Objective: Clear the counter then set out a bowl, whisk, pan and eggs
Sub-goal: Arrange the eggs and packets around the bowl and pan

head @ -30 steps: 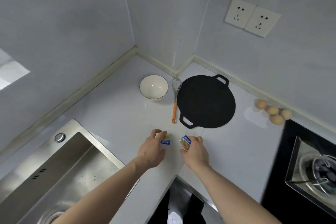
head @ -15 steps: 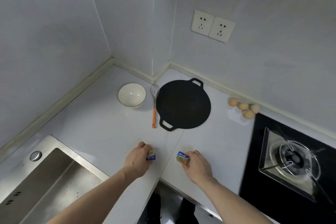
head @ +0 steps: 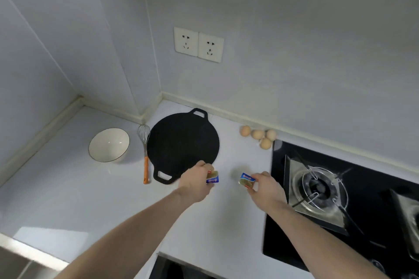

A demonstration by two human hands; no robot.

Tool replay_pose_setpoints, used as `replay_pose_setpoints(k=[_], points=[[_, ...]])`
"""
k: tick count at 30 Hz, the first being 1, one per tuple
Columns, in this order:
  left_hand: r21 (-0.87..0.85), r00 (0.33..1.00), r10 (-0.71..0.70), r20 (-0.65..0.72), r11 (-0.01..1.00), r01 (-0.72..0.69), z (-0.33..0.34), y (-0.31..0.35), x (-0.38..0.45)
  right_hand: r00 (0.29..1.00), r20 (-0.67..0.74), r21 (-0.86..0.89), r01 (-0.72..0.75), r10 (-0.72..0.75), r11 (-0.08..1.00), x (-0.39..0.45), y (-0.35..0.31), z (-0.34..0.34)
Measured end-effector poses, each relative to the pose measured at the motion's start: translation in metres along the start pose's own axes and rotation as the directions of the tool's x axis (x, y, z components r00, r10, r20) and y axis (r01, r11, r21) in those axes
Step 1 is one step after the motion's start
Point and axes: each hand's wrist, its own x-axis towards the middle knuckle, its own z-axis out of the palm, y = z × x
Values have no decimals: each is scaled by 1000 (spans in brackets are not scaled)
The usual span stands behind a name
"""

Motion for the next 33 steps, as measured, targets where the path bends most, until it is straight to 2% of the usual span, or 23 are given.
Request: replay_pose_setpoints(k=[7,20,29,33], points=[[112,993,40,108,992,-53,13,48,65,999,-19,-44,-35,34,998,48,30,-23],[230,989,53,141,970,-85,41,74,125,999,-17,-53,-46,45,998,113,53,-8],[132,991,86,103,986,-99,54,84,135,998,-23,-77,-61,59,995,115,65,5],[73,991,128,26,989,-129,69,76,101,999,-25,-84,33,-35,996,95,63,12]])
